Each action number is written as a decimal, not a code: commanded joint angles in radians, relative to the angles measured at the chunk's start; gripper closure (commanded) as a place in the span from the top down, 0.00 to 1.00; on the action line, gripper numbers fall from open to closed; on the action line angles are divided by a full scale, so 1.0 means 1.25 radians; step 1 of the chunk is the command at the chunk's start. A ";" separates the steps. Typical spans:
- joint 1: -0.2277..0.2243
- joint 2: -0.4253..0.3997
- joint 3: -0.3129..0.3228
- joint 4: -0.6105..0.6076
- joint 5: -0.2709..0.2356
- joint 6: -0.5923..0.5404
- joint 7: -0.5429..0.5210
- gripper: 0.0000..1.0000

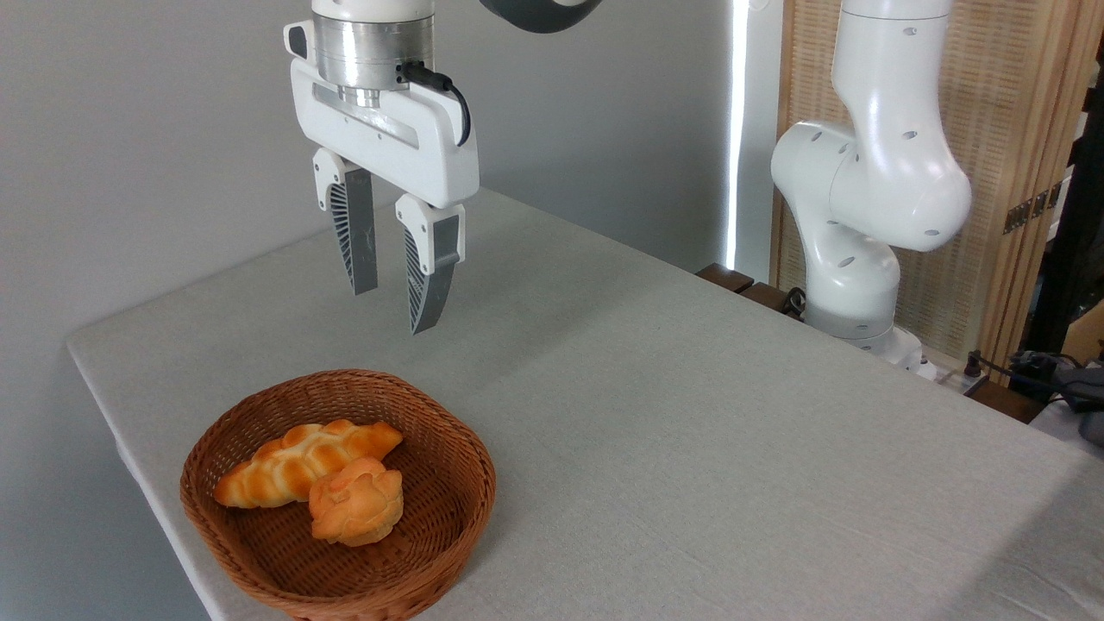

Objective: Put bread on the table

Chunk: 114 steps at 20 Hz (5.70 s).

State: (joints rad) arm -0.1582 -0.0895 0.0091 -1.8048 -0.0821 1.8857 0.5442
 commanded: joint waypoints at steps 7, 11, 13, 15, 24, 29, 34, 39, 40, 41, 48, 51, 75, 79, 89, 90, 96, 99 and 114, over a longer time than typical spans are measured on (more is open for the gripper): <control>-0.002 -0.001 0.007 0.014 -0.008 -0.024 0.000 1.00; -0.001 -0.001 0.007 0.014 -0.008 -0.026 -0.003 1.00; -0.001 -0.001 0.007 0.014 -0.008 -0.026 -0.003 1.00; 0.000 0.000 0.007 0.014 -0.008 -0.025 -0.001 1.00; -0.013 0.062 -0.006 0.012 -0.008 0.144 0.003 1.00; -0.046 0.112 -0.005 0.012 0.004 0.203 0.045 1.00; -0.050 0.148 -0.005 0.011 0.019 0.213 0.101 1.00; -0.059 0.192 -0.006 0.011 0.048 0.267 0.105 1.00; -0.061 0.200 -0.006 0.009 0.048 0.279 0.105 1.00; -0.061 0.206 -0.006 0.009 0.048 0.292 0.105 1.00; -0.061 0.247 -0.034 0.009 0.048 0.359 0.103 1.00; -0.061 0.263 -0.033 0.011 0.050 0.390 0.105 1.00; -0.059 0.297 -0.033 0.004 0.101 0.412 0.124 0.36; -0.058 0.297 -0.033 0.003 0.101 0.412 0.124 0.36; -0.055 0.248 -0.027 0.003 0.088 0.350 0.098 0.38; -0.055 0.242 -0.027 0.004 0.087 0.338 0.096 0.38; -0.054 0.186 -0.021 0.004 0.067 0.260 0.038 0.44; -0.050 0.158 -0.005 0.004 0.045 0.248 -0.003 0.45; -0.051 0.079 0.025 -0.005 0.007 0.059 -0.007 0.48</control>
State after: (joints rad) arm -0.2108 0.0582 0.0248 -1.7959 -0.0563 2.0622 0.5432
